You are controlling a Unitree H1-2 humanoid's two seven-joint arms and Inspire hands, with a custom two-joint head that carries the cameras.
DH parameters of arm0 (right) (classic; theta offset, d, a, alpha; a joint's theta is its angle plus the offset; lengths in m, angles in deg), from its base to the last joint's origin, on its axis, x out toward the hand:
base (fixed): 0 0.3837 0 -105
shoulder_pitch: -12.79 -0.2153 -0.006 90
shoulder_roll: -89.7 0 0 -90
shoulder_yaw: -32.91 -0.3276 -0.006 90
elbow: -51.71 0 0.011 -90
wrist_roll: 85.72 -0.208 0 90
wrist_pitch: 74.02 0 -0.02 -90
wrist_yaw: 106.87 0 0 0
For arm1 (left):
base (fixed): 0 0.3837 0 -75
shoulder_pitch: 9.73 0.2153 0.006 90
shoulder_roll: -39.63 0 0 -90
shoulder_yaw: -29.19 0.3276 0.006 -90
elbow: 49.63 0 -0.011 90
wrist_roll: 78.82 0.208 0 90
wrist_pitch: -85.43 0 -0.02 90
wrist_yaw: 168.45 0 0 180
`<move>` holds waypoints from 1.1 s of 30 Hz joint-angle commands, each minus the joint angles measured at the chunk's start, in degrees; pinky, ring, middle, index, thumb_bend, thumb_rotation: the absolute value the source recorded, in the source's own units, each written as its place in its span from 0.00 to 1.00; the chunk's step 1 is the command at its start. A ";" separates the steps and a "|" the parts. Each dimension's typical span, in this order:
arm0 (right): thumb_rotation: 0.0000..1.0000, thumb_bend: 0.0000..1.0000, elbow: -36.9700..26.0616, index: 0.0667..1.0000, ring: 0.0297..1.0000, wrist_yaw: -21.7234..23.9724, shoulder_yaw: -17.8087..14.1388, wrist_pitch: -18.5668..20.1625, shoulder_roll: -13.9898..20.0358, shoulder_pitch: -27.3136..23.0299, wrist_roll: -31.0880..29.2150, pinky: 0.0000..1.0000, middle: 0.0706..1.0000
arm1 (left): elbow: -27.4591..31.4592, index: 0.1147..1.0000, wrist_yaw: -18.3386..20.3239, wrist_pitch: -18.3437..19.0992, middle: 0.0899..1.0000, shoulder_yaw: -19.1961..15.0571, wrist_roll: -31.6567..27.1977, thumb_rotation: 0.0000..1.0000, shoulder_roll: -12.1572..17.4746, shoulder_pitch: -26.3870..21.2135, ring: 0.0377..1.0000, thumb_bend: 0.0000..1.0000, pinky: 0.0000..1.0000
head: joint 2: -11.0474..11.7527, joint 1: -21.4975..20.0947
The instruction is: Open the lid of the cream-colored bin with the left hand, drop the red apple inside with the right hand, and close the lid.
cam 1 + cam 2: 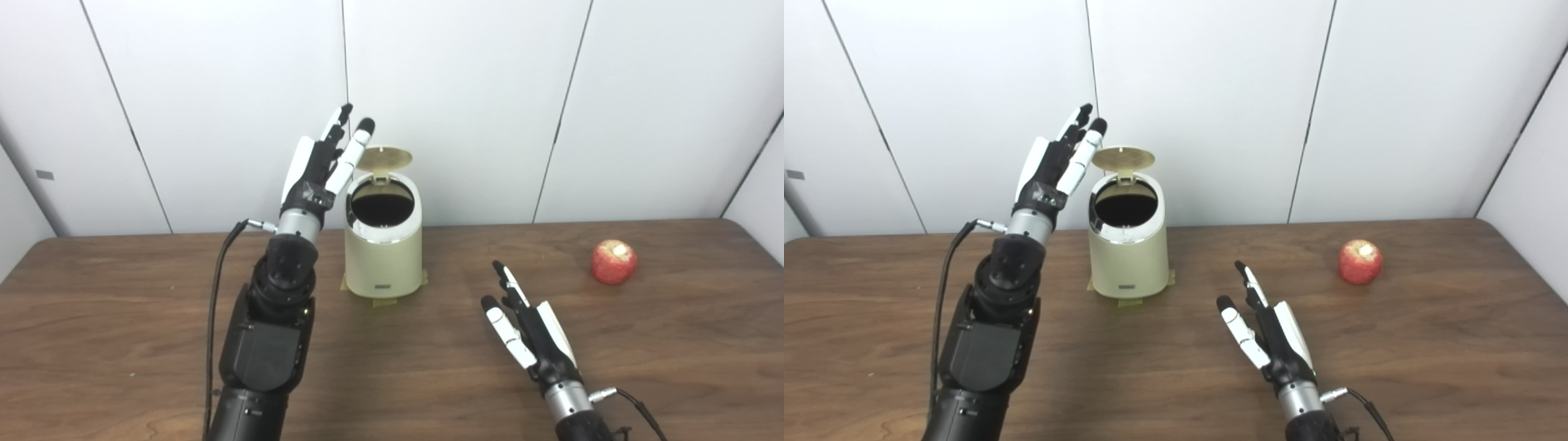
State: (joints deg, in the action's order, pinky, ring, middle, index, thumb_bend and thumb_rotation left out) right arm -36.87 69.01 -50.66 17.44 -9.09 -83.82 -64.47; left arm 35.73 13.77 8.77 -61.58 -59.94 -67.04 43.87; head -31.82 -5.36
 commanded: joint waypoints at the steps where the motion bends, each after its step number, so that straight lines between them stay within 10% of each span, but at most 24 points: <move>1: 1.00 0.43 -1.77 0.98 0.96 -0.29 0.02 -1.37 0.16 -1.47 0.39 0.91 0.98 | 2.49 0.92 -1.88 -4.47 0.93 -0.37 -1.60 0.84 0.92 2.38 0.92 0.40 0.85 | 0.03 0.02; 13: 0.98 0.41 -3.90 0.95 0.95 -3.59 -1.39 -2.21 -0.35 -1.58 2.19 0.88 0.96 | 11.40 0.83 -5.41 -17.30 0.84 -2.85 -11.63 0.85 0.52 16.67 0.84 0.25 0.77 | 0.52 0.65; 20: 0.46 0.63 -7.90 0.87 0.89 -7.39 -3.31 -3.13 4.93 -5.23 12.05 0.80 0.91 | 17.22 0.84 -5.64 -20.93 0.86 -3.42 -13.50 0.87 0.76 26.86 0.86 0.24 0.84 | 0.86 0.68; 27: 0.32 0.84 -13.93 0.82 0.82 13.51 -2.15 7.82 20.94 -14.58 14.29 0.68 0.87 | 18.22 0.80 -1.92 -26.01 0.85 -4.38 -23.25 0.80 3.03 33.41 0.84 0.24 0.82 | 1.19 0.50; 33: 0.24 0.92 -13.65 0.82 0.84 24.81 0.12 16.36 27.85 -20.93 19.47 0.65 0.90 | 18.51 0.79 -1.53 -26.62 0.82 -4.54 -25.70 0.70 3.40 37.33 0.82 0.25 0.76 | 1.36 1.01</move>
State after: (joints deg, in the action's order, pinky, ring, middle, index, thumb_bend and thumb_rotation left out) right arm -49.29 91.98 -50.86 32.25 17.75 -102.53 -45.94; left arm 53.07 11.92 -16.23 -66.17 -85.13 -63.76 82.63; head -30.41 -4.31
